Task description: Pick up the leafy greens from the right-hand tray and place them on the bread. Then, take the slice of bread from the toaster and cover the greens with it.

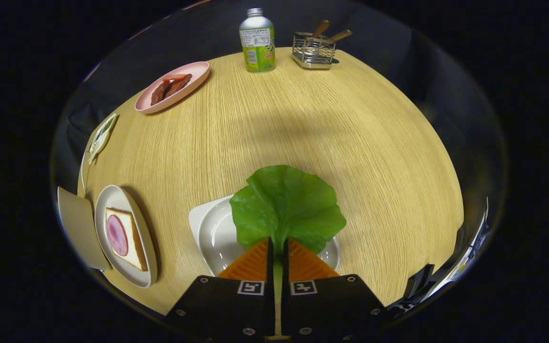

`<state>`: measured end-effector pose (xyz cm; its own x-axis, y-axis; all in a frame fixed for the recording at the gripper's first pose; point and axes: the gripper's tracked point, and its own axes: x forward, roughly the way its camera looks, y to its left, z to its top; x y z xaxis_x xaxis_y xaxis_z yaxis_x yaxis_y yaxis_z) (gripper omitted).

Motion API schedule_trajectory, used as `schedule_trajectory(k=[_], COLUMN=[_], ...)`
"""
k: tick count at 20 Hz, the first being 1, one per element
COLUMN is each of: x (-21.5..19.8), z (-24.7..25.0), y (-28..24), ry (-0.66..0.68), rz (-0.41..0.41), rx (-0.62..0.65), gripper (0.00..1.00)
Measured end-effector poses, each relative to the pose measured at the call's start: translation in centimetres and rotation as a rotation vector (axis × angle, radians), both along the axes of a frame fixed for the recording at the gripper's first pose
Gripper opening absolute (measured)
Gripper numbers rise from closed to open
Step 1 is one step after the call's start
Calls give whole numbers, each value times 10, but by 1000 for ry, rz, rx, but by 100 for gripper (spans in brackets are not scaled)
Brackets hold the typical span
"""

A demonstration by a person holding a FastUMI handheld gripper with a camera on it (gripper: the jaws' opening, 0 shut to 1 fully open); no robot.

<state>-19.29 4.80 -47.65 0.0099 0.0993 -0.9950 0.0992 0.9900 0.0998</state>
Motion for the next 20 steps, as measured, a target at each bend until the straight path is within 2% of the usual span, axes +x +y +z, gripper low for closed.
schedule_trajectory(k=[3,7,13,20], x=[3,1,20,32], z=[14,36,70,114], y=[9,28,42,107], ry=[-18,-58,-151,-227], rz=[-27,11,65,202], rx=[44,94,112,243], gripper=[4,4,4,4])
